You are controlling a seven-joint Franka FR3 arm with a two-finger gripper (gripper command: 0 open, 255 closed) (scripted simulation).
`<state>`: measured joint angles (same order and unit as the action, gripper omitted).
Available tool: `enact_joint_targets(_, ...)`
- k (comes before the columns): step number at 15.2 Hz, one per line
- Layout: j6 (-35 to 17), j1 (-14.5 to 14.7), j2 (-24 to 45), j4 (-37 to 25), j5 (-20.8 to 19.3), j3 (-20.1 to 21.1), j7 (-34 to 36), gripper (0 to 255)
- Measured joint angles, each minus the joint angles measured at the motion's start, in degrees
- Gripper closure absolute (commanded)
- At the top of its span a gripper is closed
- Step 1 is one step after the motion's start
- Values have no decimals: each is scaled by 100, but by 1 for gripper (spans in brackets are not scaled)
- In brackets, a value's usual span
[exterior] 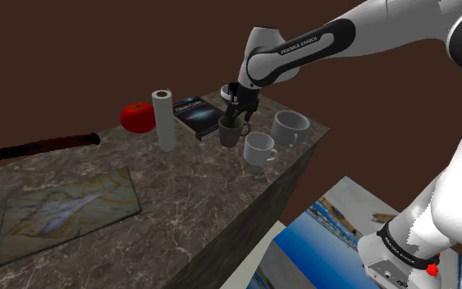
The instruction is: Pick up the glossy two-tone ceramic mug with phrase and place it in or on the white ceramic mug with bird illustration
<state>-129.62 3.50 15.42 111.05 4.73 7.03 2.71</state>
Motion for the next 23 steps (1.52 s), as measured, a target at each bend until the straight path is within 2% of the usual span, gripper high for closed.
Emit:
enact_joint_targets(7,-100,10,60,37,-4,3,7,0)
enact_joint_targets(8,-100,10,60,37,-4,3,7,255)
enact_joint_targets(18,-100,10,58,37,-4,2,7,255)
enact_joint_targets(23,165,-3,-92,-75,3,2,12,255)
